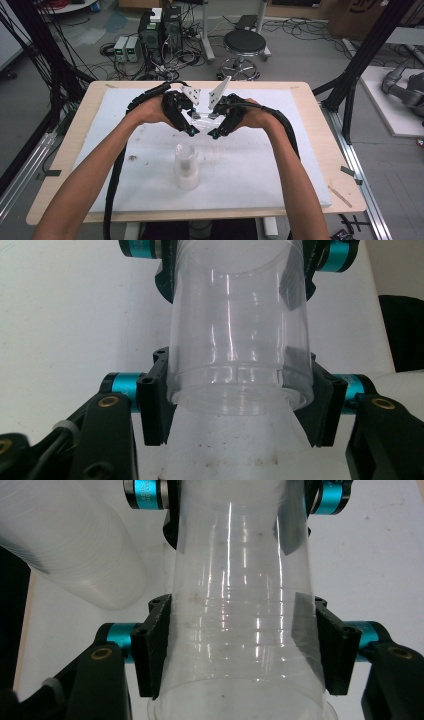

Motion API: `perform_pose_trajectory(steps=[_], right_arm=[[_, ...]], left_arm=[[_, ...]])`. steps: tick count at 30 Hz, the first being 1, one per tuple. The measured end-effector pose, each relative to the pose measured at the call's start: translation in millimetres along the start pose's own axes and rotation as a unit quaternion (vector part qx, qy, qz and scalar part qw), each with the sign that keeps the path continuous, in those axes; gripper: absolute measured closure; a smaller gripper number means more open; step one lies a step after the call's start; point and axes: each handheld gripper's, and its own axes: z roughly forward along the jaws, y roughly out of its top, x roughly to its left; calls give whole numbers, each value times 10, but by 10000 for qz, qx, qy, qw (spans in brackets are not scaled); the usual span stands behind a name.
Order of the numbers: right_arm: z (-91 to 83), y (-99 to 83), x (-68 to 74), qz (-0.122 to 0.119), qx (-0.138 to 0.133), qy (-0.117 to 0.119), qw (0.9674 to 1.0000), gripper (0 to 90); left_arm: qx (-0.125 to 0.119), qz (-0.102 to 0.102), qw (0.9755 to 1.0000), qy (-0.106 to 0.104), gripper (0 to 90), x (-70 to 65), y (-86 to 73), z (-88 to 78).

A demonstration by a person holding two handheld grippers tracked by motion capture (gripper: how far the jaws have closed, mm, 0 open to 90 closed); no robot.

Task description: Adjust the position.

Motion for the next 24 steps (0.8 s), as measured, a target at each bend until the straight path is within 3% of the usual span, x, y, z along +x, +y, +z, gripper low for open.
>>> perform_pose_trajectory(steps=[6,8,10,14,19,21,24], right_arm=[[8,4,-5,-14,-30,13,10000,337],[13,5,-5,-17,-52,-2,10000,291],[22,2,-8,18,-115,28,9999,172],[23,-1,-23,142,-203,42,9997,150],[-13,1,-22,164,-463,52,9988,149],[-27,-12,-25,190,-529,37,9984,150],[-84,-66,-54,278,-995,-21,9946,150]], left_arm=[[-20,-5,10000,28,417,-2,-6,-15],[-17,-5,10000,39,417,-3,-6,-23],[-14,-22,10000,32,417,-6,-10,-27],[19,-12,10000,41,417,-7,-11,-27],[-5,-36,10000,79,417,-1,-29,-25],[-168,-113,9998,32,416,3,-74,-11],[-282,-169,9995,43,416,17,-167,25]])
